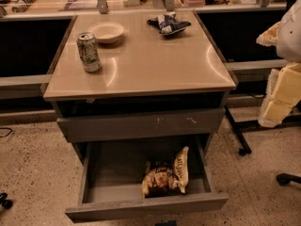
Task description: Pick brown chip bag from middle drawer and place on counter
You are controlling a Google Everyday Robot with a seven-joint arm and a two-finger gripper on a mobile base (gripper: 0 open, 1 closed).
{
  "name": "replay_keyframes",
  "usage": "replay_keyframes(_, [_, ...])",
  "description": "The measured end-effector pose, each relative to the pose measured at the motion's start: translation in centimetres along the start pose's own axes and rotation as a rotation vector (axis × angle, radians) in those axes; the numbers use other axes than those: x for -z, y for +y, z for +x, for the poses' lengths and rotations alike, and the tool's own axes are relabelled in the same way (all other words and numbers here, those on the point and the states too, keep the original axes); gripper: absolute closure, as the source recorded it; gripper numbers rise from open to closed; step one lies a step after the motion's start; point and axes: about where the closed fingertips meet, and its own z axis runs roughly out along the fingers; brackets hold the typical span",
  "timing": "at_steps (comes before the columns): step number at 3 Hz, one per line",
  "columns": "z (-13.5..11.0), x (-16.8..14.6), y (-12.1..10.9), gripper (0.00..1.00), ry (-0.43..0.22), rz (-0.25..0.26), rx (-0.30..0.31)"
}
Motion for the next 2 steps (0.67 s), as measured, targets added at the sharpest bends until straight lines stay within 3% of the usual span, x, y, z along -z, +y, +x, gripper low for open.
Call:
replay_keyframes(1, [0.0,0.0,0.0,0.00,0.000,0.000,0.000])
replay_keyframes(2, [-0.2,-1.4,0.5,0.18,-0.031,-0.001,0.049])
